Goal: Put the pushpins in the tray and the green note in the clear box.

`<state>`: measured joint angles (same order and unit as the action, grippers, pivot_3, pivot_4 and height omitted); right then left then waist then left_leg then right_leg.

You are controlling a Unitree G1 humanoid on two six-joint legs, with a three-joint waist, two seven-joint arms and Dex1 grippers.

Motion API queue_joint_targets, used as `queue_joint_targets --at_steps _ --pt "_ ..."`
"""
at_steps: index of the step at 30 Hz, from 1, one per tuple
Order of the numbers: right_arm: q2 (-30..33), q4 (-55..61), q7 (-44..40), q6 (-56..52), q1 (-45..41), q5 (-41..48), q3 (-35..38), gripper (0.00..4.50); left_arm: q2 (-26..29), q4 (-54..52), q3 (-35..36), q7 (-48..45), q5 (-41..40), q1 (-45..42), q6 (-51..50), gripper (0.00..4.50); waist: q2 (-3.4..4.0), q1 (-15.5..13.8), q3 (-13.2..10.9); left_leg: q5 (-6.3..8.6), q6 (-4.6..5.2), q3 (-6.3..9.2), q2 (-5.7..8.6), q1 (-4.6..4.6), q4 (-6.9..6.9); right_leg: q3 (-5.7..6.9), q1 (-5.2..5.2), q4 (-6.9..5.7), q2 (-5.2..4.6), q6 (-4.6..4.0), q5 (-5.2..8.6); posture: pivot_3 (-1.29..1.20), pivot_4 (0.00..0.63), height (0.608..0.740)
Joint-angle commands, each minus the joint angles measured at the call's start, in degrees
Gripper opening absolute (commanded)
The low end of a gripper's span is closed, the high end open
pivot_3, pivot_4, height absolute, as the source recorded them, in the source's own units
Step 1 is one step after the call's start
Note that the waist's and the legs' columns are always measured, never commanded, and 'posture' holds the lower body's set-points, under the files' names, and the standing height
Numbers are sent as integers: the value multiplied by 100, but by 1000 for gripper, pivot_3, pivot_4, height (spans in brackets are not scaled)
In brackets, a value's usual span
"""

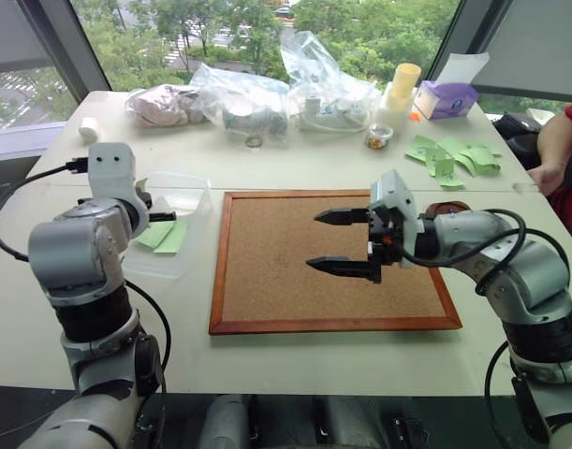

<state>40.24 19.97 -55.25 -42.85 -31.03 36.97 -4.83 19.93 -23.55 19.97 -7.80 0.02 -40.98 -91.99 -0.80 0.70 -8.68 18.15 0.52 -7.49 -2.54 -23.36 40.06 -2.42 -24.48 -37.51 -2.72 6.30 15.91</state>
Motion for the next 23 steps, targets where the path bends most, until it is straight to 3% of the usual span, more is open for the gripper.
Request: queue_joint_targets --at_steps 1,6,10,14,18,21,23 --pt "-72 29 74 131 -94 -65 103 4500 37 -184 85 107 34 16 -51 1870 0 -2 0 0 0 0 0 0 0 0 0 0 -1 0 0 0 150 728" --pt "-52 32 150 96 -36 -112 192 4500 90 -178 87 147 -5 25 -51 4422 -1 -6 0 0 0 -1 3 0 0 1 0 0 -5 0 0 0 150 728" --pt "29 39 242 14 48 -104 360 4500 213 -221 52 80 -71 -22 109 4472 -1 -3 0 0 0 -1 2 0 0 1 0 -1 -5 0 0 0 150 728" --pt "223 137 469 -282 332 104 901 4500 762 -335 -101 -775 -702 -56 953 4472 -5 -8 -2 0 0 0 1 -1 -1 4 -1 -1 -6 -1 0 0 150 728" --pt "422 298 718 -549 732 192 1313 4500 1213 -587 -40 -2133 -1843 46 1276 4472 -5 -10 -2 1 -1 -2 5 -1 -1 8 -1 -1 -17 -1 0 0 150 728" --pt "538 522 919 -826 1197 352 1755 4500 1665 -1055 -162 -3250 -2730 688 1579 4472 -2 19 -1 1 -1 -4 4 1 -5 8 -1 0 -15 -2 0 0 150 728" --pt "580 646 1018 -899 1474 378 1918 4500 1675 -1179 -207 -3458 -2998 1032 1832 4472 -1 26 0 1 -2 -8 3 5 -10 5 -1 1 -15 -3 1 0 150 728"
